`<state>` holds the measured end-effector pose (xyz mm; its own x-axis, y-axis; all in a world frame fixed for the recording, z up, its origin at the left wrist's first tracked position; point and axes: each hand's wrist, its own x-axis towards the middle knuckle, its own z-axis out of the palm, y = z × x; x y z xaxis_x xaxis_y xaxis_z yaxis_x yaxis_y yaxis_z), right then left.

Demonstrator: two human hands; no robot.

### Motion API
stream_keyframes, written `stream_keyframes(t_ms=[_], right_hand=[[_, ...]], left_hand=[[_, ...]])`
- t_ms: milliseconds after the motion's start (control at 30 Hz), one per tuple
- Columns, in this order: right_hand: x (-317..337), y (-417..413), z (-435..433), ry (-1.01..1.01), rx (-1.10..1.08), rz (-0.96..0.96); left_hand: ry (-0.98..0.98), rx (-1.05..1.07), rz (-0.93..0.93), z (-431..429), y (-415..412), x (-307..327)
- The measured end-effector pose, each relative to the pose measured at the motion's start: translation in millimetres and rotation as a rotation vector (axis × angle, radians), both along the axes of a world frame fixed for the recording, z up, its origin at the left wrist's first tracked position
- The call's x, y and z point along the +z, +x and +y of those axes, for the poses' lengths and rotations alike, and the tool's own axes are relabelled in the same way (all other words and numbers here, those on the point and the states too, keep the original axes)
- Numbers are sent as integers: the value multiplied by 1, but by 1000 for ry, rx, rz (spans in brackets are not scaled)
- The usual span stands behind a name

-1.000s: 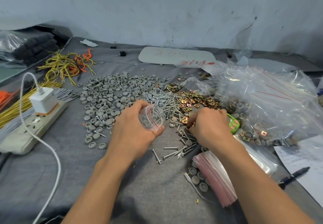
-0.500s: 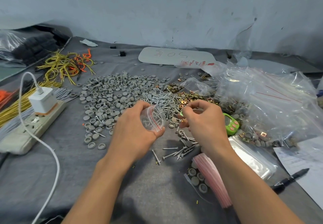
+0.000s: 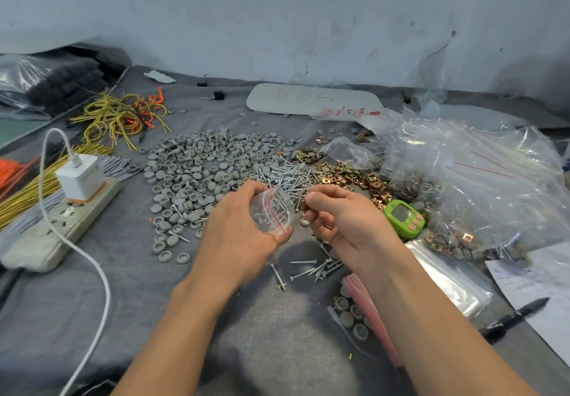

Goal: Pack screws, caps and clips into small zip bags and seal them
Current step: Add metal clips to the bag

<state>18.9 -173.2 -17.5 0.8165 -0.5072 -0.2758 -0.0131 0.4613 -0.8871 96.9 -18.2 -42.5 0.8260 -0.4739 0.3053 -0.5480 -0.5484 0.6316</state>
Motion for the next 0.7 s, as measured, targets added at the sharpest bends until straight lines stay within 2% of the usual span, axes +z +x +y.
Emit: stream_keyframes(t_ms=[167, 300, 367, 500, 567, 700], right_hand=[[2, -1, 5, -388, -83, -67], [0, 2, 14, -730, -118, 10], [-3, 5, 19, -818, -119, 36], [-4, 10, 25, -780, -22, -4], [-1, 10, 21, -740, -40, -36], [0, 7, 4, -486, -142, -67]], left_hand=[[-17, -14, 19, -2, -1, 1], [-33, -6, 41, -3, -1, 2], [-35, -2, 45, -2, -1, 1], [-59, 3, 47, -2, 0, 0], [-76, 2, 46, -2, 1, 1], [-119, 2, 58, 2, 3, 3]])
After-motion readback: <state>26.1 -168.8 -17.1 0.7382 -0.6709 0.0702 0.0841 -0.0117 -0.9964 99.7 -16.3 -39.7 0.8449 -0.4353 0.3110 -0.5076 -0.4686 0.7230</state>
